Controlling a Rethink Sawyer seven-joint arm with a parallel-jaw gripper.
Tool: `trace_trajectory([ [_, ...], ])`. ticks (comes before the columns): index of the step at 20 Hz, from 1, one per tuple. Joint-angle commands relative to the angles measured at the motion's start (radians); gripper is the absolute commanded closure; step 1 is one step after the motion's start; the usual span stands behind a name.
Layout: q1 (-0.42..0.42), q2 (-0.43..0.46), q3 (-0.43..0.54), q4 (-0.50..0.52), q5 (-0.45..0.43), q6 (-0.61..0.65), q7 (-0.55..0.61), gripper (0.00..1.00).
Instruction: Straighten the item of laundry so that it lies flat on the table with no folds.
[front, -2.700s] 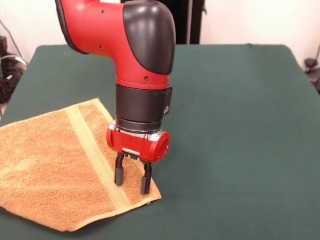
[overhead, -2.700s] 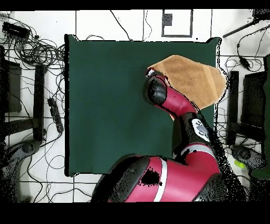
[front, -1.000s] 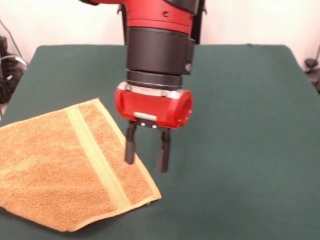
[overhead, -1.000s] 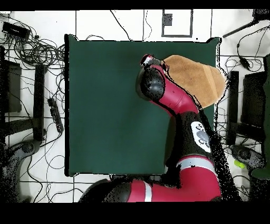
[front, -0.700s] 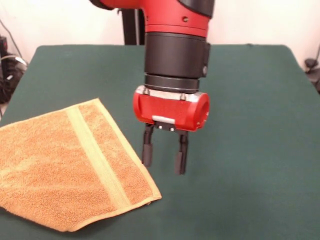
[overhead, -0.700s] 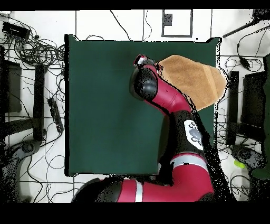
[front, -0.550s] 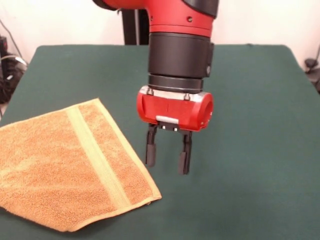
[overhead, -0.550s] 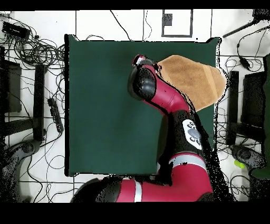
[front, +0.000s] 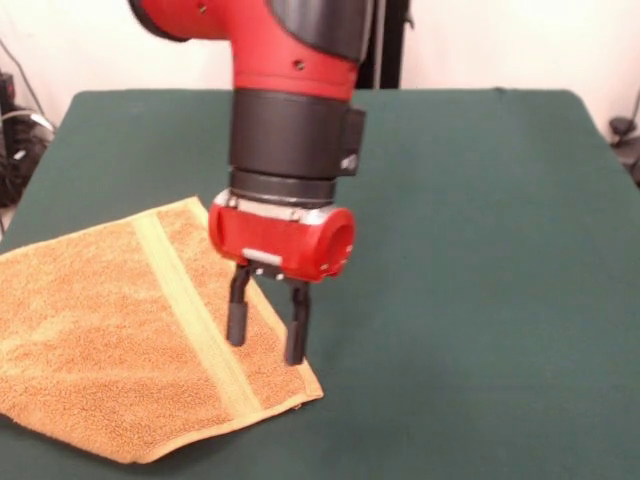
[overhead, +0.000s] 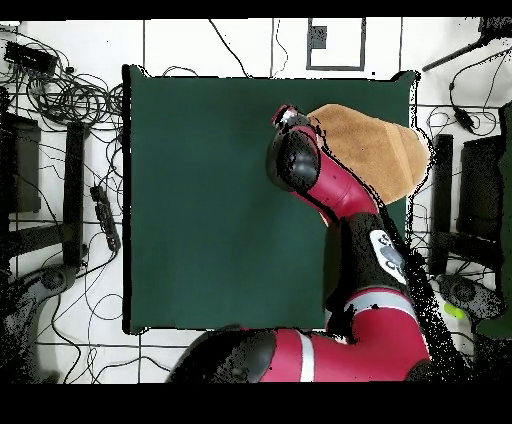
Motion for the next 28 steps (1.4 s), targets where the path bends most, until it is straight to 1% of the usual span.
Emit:
trace_trajectory([
  [1, 0.002, 0.115, 0.117, 0.056, -0.037, 0.004, 0.169, 0.00],
  [3, 0.034, 0.133, 0.084, 0.036, -0.012, -0.005, 0.182, 0.00],
  [6, 0.104, 0.159, 0.012, -0.006, 0.037, 0.003, 0.192, 0.00],
  [7, 0.111, 0.162, 0.009, -0.011, 0.042, 0.001, 0.196, 0.00],
  [8, 0.114, 0.164, 0.007, -0.015, 0.045, 0.005, 0.197, 0.00],
  [12, 0.105, 0.166, 0.015, -0.038, 0.045, 0.086, 0.179, 0.00],
  [18, 0.133, 0.204, -0.032, -0.138, 0.058, 0.251, 0.146, 0.00],
  [23, 0.121, 0.277, -0.062, -0.225, 0.027, 0.323, 0.109, 0.00],
  [26, 0.097, 0.299, -0.039, -0.234, 0.005, 0.302, 0.100, 0.00],
  [28, 0.098, 0.316, -0.048, -0.257, -0.002, 0.321, 0.101, 0.00],
])
